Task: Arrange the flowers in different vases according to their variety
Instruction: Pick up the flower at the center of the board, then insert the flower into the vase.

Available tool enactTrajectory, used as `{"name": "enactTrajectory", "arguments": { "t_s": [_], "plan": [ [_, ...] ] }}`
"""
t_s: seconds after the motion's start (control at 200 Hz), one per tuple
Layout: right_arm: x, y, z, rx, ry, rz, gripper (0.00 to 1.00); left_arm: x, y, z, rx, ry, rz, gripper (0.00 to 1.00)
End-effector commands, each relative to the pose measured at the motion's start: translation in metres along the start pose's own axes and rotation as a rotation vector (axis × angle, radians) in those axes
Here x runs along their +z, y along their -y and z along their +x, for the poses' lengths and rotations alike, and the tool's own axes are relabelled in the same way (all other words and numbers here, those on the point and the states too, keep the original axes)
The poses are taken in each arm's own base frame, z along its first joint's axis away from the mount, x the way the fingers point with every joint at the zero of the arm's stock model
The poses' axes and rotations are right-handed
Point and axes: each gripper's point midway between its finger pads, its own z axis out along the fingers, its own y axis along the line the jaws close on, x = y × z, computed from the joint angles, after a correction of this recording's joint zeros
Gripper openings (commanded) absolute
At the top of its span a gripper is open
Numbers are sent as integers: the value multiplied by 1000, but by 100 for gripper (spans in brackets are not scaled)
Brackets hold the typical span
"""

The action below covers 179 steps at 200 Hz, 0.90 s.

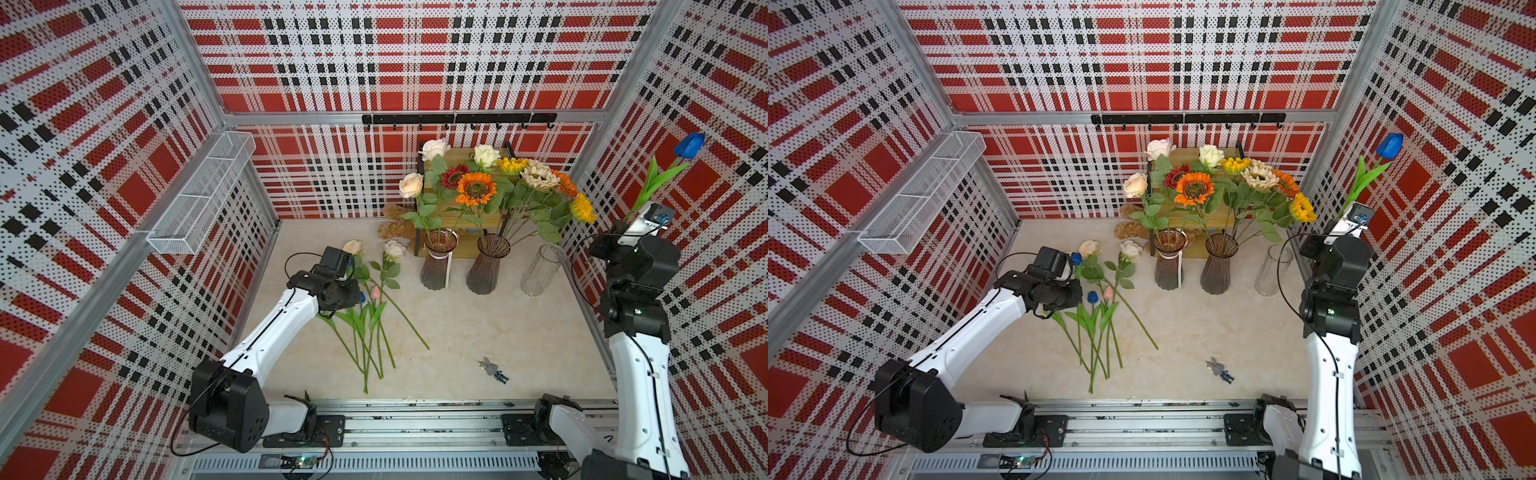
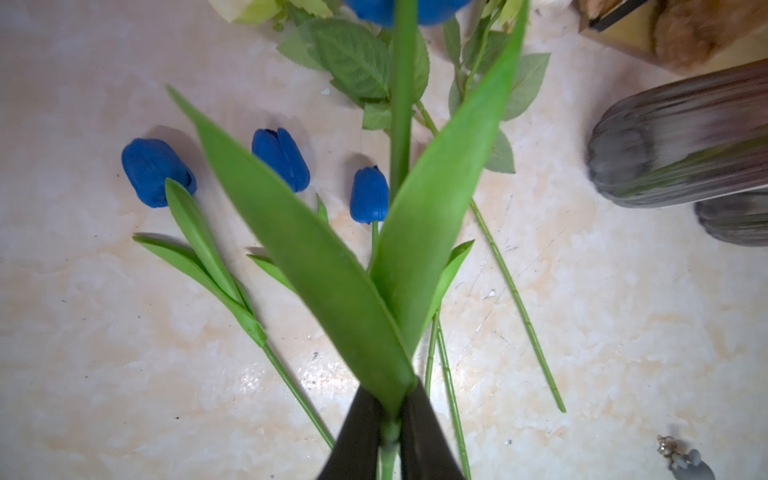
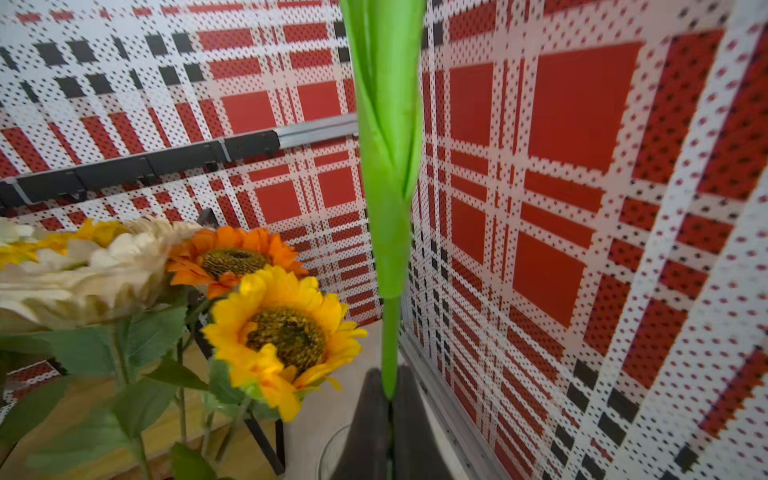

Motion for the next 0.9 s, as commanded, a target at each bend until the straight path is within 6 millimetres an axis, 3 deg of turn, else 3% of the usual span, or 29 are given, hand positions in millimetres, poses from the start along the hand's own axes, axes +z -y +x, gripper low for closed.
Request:
{"name": "enactTrajectory", "arguments": {
  "t_s": [0.0, 0.21, 0.356, 0.406, 0.491, 0.626, 0.792, 0.892],
  "plan": [
    [4, -34, -16, 58, 28, -243, 0, -19, 5, -15, -21, 52, 27, 14],
    [24, -23, 0, 107, -15, -292, 0, -20, 3, -15, -22, 43, 28, 14],
    [28, -15, 14, 104, -41, -267, 0, 5, -13, 21, -33, -71, -11, 15],
    [29, -13, 19, 106, -49, -262, 0, 14, -17, 37, -37, -102, -20, 9],
    [28, -8, 24, 91, -45, -234, 0, 17, -20, 45, -34, -95, -37, 7],
    [35, 2, 30, 84, -19, -221, 0, -14, 0, 13, -35, 71, 6, 10],
    [52, -6, 27, 108, -11, -295, 0, -70, 18, -41, -54, 285, 38, 13],
    [58, -7, 26, 115, 0, -308, 0, -96, 23, -59, -69, 362, 54, 13]
  ]
}}
